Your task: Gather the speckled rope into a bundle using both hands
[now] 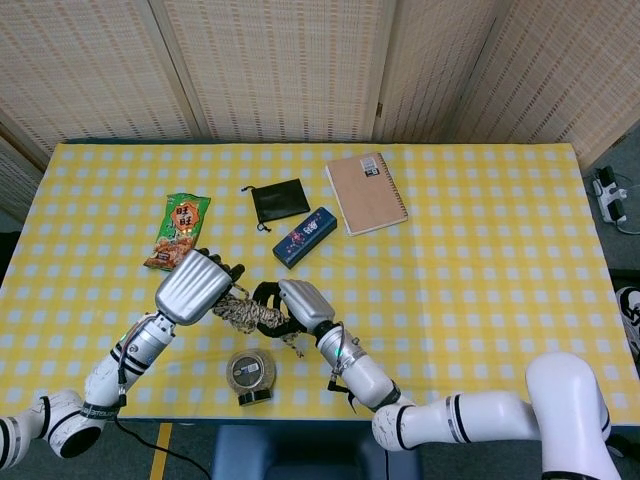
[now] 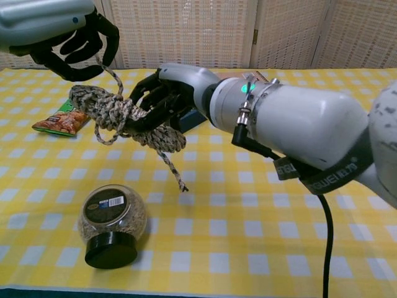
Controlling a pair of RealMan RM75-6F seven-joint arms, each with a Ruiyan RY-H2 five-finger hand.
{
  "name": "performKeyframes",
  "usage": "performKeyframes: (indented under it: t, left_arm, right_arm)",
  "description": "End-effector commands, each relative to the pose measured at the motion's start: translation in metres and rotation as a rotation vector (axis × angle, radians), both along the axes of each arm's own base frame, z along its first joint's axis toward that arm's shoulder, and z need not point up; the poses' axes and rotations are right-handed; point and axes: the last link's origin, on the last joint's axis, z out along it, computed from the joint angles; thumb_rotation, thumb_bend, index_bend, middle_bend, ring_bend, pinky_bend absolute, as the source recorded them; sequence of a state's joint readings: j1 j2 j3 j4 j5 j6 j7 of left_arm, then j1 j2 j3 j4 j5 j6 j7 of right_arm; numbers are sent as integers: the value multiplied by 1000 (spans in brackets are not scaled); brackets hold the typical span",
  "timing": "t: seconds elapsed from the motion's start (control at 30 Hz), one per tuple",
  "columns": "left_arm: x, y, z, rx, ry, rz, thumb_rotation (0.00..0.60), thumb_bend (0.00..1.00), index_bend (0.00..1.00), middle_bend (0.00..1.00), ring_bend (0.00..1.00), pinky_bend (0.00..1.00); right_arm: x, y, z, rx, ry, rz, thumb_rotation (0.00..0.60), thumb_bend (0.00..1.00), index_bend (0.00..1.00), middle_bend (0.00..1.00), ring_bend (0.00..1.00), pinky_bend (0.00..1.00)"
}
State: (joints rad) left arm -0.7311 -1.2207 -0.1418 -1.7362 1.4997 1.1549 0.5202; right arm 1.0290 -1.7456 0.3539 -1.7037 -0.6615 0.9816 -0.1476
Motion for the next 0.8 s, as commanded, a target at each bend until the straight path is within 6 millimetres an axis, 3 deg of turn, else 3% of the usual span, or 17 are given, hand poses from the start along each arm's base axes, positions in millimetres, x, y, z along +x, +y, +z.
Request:
performKeyframes:
  t: [0.03, 0.8]
  left_arm:
    - [-3, -4, 0, 6, -5, 11, 600, 489, 611, 856, 758, 780]
    - [6, -24, -8, -35, -191, 111, 600, 489, 614, 856, 772, 780]
  right_arm:
    - [1, -5, -2, -23, -26, -59, 600, 634, 899, 783, 842, 720]
    - [12, -15, -11, -212, -267, -208, 600, 634, 899, 783, 840, 721]
